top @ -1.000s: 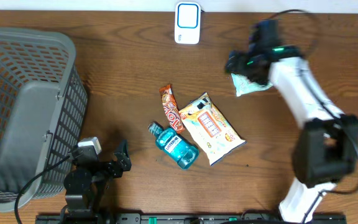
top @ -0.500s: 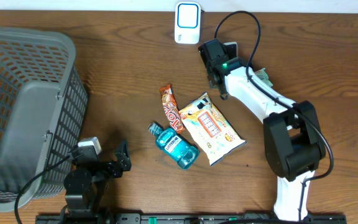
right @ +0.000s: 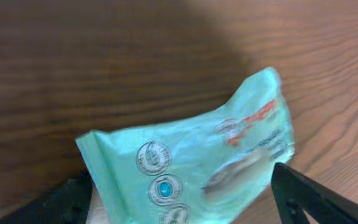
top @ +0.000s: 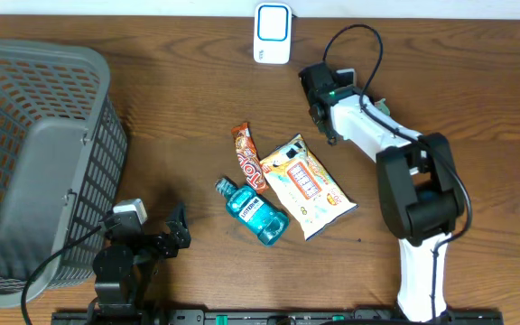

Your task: Scan the item barcode

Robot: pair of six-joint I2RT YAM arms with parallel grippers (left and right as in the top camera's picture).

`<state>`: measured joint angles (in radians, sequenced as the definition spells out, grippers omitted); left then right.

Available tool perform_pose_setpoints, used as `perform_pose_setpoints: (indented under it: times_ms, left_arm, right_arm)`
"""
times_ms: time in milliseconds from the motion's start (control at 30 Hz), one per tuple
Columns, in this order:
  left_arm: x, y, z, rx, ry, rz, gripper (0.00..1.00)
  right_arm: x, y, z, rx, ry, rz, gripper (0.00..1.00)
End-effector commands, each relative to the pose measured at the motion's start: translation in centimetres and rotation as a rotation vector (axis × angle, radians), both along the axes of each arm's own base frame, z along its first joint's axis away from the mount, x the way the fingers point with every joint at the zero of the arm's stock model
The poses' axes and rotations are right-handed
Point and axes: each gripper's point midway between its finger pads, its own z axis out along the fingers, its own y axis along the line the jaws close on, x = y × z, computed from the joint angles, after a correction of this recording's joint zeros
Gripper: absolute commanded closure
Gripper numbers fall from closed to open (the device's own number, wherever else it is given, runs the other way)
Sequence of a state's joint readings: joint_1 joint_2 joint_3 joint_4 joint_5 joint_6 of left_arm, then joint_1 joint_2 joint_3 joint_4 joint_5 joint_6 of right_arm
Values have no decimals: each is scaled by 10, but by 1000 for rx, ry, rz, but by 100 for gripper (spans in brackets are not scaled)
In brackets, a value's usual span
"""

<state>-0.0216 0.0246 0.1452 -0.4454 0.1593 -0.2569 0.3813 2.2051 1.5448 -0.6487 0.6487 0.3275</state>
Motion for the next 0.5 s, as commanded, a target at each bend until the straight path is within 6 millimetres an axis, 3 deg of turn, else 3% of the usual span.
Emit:
perform_pose_setpoints:
  times_ms: [0,167,267,367,467]
  left_arm:
    - [-2,-3,-10,7,30,-19,2]
    - [-2,-3,-10,7,30,-19,2]
    - [-2,-3,-10,7,30,-19,2]
    - [-2,-3,-10,7,30,-19,2]
    - [-2,-3,-10,7,30,-19,2]
  right_arm:
    - [-13,-7,-38,-28,101,-3,24]
    - [-29,-16,-72,-44,207,-12,60]
    - [-39,-16,-87,-29,262,-13,77]
    - [-43,-14,-89,-3,287,-11,90]
    - [-41,-7,-77,34,284,1,99]
